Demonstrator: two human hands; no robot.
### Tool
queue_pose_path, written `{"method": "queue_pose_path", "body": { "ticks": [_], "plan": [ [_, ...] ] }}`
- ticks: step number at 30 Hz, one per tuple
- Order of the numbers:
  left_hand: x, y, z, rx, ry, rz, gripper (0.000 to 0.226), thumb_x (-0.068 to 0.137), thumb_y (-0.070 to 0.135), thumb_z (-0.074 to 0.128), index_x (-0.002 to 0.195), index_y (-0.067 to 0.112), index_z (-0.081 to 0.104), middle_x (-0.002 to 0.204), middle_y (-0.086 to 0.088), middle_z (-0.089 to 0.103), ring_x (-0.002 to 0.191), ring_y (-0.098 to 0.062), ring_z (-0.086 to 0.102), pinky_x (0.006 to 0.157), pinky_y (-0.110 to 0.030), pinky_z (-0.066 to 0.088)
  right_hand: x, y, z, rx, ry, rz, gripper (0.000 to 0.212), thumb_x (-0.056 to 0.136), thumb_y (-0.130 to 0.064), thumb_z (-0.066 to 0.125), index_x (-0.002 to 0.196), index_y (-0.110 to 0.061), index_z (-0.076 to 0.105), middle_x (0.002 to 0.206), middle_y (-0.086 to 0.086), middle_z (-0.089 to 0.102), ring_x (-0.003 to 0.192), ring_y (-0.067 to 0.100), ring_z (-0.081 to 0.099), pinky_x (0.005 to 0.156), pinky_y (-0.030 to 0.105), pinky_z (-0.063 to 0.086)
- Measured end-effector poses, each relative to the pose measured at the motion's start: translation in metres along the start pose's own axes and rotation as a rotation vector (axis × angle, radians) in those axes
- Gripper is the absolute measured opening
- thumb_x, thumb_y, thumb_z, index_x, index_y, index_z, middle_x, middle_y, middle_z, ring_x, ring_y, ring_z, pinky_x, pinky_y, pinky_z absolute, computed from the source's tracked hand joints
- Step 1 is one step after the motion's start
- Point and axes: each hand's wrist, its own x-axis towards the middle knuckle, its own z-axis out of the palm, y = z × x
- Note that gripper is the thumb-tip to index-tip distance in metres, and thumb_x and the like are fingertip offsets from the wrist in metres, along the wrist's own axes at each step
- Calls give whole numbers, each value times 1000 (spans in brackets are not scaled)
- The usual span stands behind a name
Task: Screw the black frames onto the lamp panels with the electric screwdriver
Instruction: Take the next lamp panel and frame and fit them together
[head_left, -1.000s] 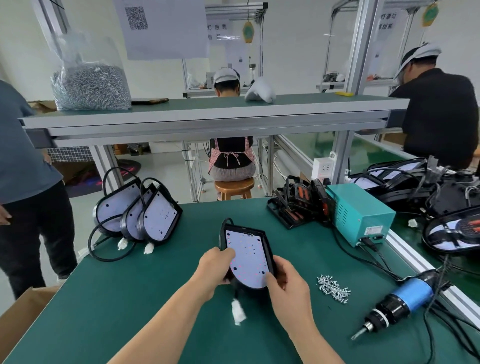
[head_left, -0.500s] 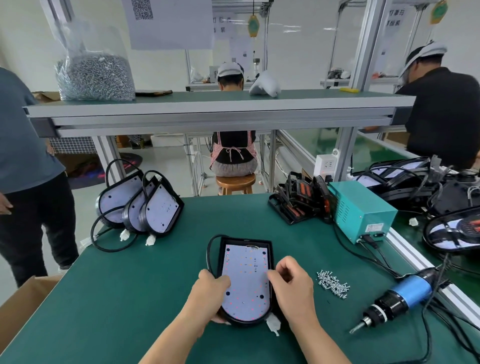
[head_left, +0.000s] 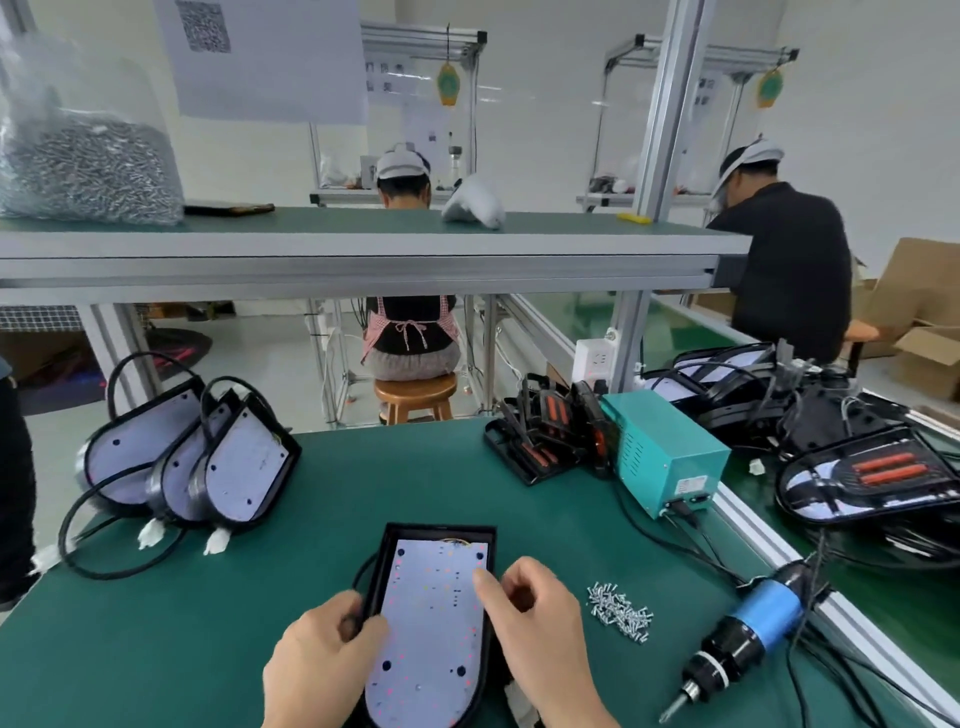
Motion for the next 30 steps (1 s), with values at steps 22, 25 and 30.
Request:
{"method": "queue_pose_path", "body": {
  "ticks": [22,25,30],
  "plan": [
    [14,-22,12,-325,-46,171,28,83,1,70,98,25,69,51,-5,44,51,-12,36,63,-25,33,223,-21,-56,-444,370,129,44,91,6,53,132,-9,55,127,16,64,114,38,60,94,45,51],
    [12,-20,12,-320,-28,169,31,83,0,68,97,27,70,53,-12,45,53,-11,38,65,-26,37,215,-23,-58,-616,327,96,26,91,0,56,113,-11,65,114,14,66,100,37,63,86,44,55],
    [11,-18,10,-315,-29,167,29,84,1,67,97,26,70,50,-2,40,52,-14,37,62,-27,35,197,-23,-57,-741,254,73,36,94,-6,57,130,-10,62,130,12,57,115,37,60,92,42,48]
  ]
}}
